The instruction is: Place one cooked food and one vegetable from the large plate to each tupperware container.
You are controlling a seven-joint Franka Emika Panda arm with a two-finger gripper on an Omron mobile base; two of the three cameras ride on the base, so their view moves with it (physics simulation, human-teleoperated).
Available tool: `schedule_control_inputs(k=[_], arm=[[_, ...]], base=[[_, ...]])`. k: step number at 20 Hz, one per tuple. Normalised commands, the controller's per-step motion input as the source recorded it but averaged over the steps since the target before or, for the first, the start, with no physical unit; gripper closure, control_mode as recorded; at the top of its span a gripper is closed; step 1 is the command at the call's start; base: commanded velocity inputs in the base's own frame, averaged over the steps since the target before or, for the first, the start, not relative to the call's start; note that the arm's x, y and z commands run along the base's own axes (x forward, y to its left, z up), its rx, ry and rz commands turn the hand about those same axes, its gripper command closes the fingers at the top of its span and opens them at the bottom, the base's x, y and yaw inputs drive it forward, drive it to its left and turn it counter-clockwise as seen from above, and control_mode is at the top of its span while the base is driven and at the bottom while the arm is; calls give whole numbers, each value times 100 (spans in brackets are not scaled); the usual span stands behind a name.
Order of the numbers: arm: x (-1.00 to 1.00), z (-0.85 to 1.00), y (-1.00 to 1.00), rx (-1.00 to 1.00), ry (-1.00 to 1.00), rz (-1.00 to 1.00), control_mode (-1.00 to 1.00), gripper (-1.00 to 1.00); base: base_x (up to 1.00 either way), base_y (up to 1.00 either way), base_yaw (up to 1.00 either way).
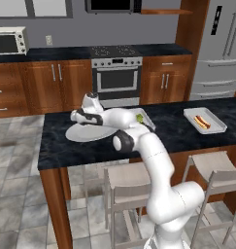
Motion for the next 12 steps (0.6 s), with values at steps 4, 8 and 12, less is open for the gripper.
schedule_control_inputs(k=[4, 8, 12], arm=[[0, -15, 12, 0, 0, 0, -100, 100], [-1, -13, 1, 0, 2, 0, -100, 100], [-61, 3, -33, 0, -7, 0, -100, 100]], base=[[0, 0, 0], [0, 0, 0], [0, 0, 0]])
